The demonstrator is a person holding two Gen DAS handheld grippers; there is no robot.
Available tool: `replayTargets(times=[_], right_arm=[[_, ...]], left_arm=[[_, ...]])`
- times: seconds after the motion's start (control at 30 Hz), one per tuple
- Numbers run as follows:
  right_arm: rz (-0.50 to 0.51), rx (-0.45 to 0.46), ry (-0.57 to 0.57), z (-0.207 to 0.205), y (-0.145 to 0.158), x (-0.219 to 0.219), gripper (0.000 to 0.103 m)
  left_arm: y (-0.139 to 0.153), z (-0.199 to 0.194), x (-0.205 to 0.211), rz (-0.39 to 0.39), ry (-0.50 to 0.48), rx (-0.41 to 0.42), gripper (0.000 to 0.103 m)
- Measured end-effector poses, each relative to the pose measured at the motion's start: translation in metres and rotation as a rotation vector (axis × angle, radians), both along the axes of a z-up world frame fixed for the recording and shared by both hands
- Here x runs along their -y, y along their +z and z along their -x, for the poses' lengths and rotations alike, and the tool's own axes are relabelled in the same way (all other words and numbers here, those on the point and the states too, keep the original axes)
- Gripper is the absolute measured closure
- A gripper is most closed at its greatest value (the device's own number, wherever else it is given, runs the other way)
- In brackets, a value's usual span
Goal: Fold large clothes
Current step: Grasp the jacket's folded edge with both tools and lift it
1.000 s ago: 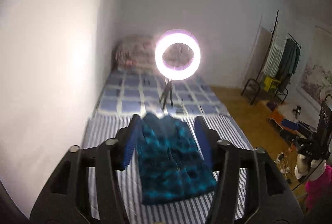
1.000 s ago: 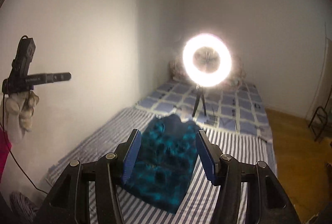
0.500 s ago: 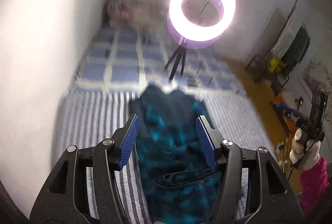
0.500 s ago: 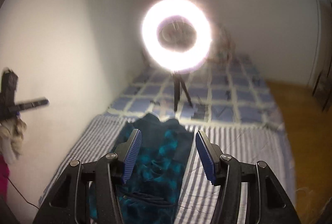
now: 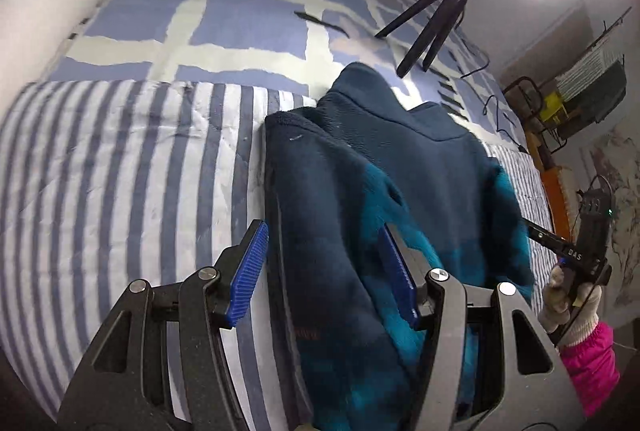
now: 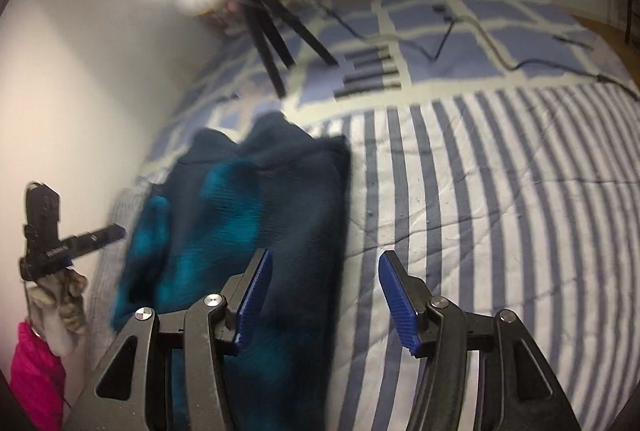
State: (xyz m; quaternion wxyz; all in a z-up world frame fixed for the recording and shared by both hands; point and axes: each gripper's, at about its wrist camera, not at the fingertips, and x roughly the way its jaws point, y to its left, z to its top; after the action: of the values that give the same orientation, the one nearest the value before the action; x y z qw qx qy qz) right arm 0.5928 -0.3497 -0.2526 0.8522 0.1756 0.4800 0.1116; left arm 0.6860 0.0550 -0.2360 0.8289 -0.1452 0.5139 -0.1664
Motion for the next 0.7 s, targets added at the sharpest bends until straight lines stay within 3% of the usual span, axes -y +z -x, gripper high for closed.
replayTargets(times=[0.17, 0.33, 0.37, 0.4, 0.47, 0.5, 0.6, 0.7], right_arm=[[-0.008, 0.012, -0.032, -0.029, -0.016, -0.005, 0.044], [-0.017, 0.042, -0.044, -0.056, -0.018, -0.014, 0.044], [-0.023, 0.046, -0.038, -0.059, -0.019, -0.016, 0.051], [-0.031, 0.045, -0.023, -0.062, -0.019, -0.019, 0.07], [-0.026, 0.042, -0.002, -0.065, -0.02, -0.026, 0.085], [-0.005, 0.046, 0.002, -0.065, -0.019, -0.029, 0.094], [0.076, 0.074, 0.02, -0.063, -0.01, -0.04, 0.098], [0.091, 0.12, 0.018, -0.056, 0.007, -0.042, 0.099]], left_arm=[[-0.021, -0.022, 0.009, -0.01, 0.004, -0.004, 0.044], [-0.019, -0.04, 0.027, -0.036, -0.007, 0.029, 0.044], [-0.019, -0.041, 0.031, -0.048, -0.011, 0.033, 0.048], [-0.019, -0.042, 0.036, -0.07, -0.019, 0.045, 0.053], [-0.021, -0.041, 0.046, -0.114, -0.04, 0.063, 0.079], [-0.02, -0.04, 0.049, -0.124, -0.051, 0.069, 0.083], [-0.013, -0.033, 0.053, -0.15, -0.056, 0.094, 0.088], [0.001, -0.025, 0.049, -0.148, -0.048, 0.135, 0.09]])
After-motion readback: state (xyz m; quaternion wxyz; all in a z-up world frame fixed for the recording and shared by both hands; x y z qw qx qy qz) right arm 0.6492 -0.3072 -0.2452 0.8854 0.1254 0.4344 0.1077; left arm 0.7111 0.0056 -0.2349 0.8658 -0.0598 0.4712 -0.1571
